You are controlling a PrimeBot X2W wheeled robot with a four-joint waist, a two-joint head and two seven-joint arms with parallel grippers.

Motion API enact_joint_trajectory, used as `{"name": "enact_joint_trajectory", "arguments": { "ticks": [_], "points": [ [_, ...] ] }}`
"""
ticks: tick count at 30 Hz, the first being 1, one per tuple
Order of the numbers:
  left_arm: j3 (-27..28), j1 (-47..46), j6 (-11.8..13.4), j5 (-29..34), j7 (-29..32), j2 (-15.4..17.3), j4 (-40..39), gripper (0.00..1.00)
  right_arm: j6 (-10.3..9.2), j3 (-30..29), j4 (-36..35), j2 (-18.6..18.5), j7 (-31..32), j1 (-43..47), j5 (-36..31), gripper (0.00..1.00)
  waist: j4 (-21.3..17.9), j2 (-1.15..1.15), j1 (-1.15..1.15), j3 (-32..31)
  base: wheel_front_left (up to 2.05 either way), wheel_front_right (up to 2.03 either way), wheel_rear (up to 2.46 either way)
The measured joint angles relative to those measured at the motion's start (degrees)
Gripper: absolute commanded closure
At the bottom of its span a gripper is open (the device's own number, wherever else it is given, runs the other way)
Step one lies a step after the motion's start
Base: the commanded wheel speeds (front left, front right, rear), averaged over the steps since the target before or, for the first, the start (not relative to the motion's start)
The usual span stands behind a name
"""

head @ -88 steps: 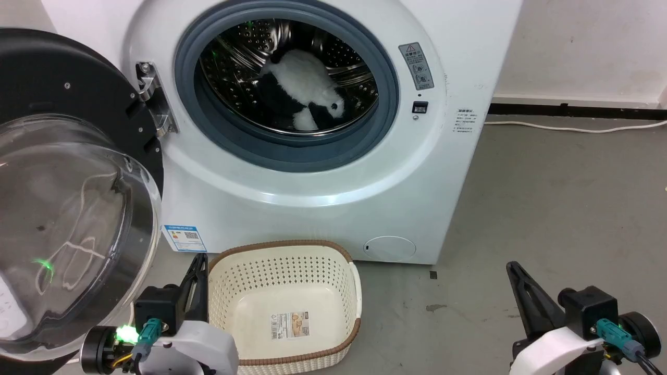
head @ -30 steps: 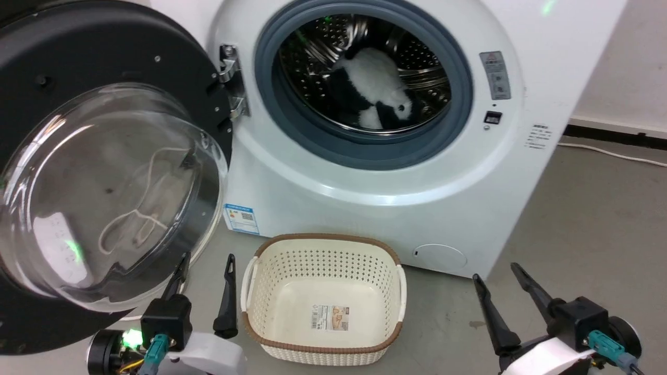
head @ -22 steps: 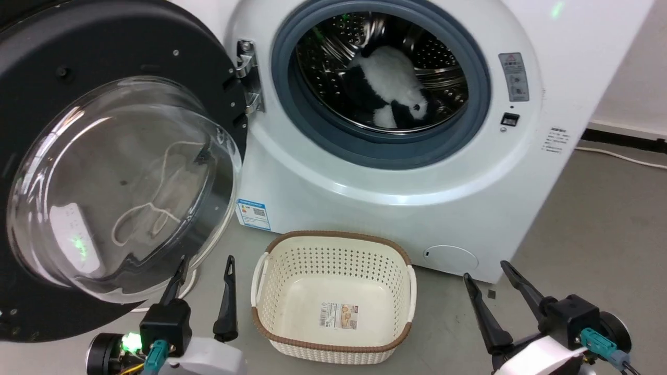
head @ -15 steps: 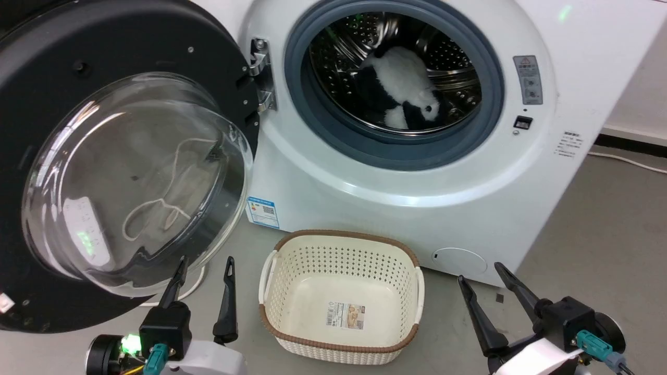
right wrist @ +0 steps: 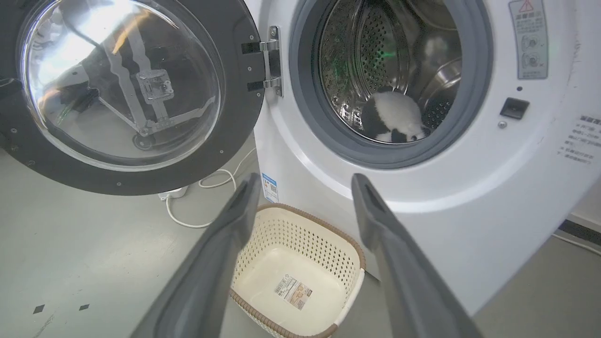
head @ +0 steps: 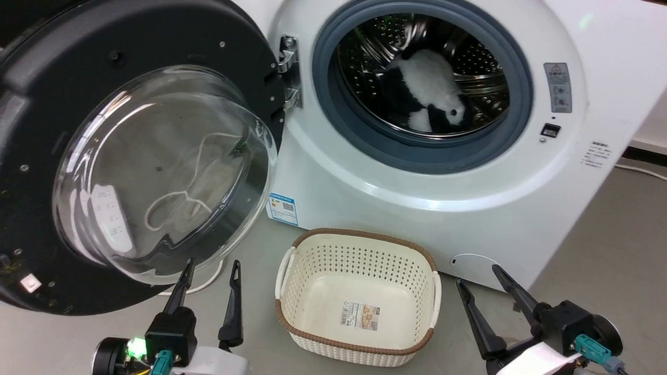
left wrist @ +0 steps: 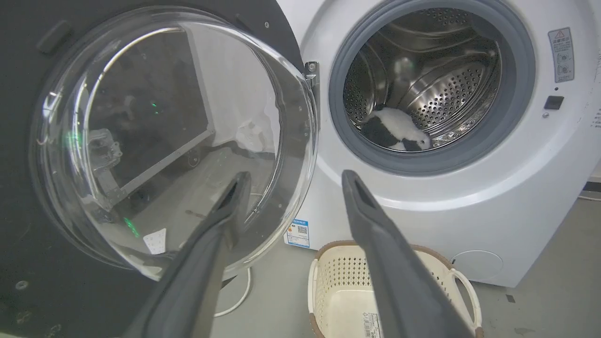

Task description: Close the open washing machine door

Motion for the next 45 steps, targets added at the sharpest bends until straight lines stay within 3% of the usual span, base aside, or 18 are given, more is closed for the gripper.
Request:
{"name": "enact_joint_trajectory", "arguments": {
  "ticks": [32, 33, 34, 40, 45],
  "points": [
    [-0.05, 2.02, 2.00, -0.45, -3.86, 0.13, -2.11, 0.00, 0.01, 4.99, 1.70, -1.13, -3.85, 0.01, 3.07, 0.00, 8.02, 0.00, 0.00, 0.73, 0.00, 0.00, 0.00],
    [-0.15, 2.04, 1.97, -0.55, -3.92, 0.13, -2.08, 0.53, 0.01, 5.12, 1.72, -1.23, -3.90, 0.01, 3.14, 0.00, 8.28, 0.00, 0.00, 0.83, 0.00, 0.00, 0.00],
    [-0.26, 2.08, 1.90, -0.65, -3.96, 0.14, -2.00, 1.00, 0.00, 5.30, 1.75, -1.32, -3.93, 0.01, 3.27, 0.00, 8.54, 0.00, 0.00, 0.94, 0.00, 0.00, 0.00],
    [-0.87, 2.21, 1.02, -1.16, -4.93, 0.34, -3.04, 1.00, 0.01, 6.01, 1.97, -1.41, -4.85, 0.02, 4.04, 0.00, 10.03, 0.00, 0.00, 1.53, 0.00, 0.00, 0.00],
    [3.35, 1.32, 0.60, -4.46, -5.45, 0.25, -7.76, 1.00, 0.01, 6.78, 2.02, -2.41, -5.38, 0.02, 4.21, 0.00, 11.32, 0.00, 0.00, 2.34, 0.00, 0.00, 0.00]
  ]
}}
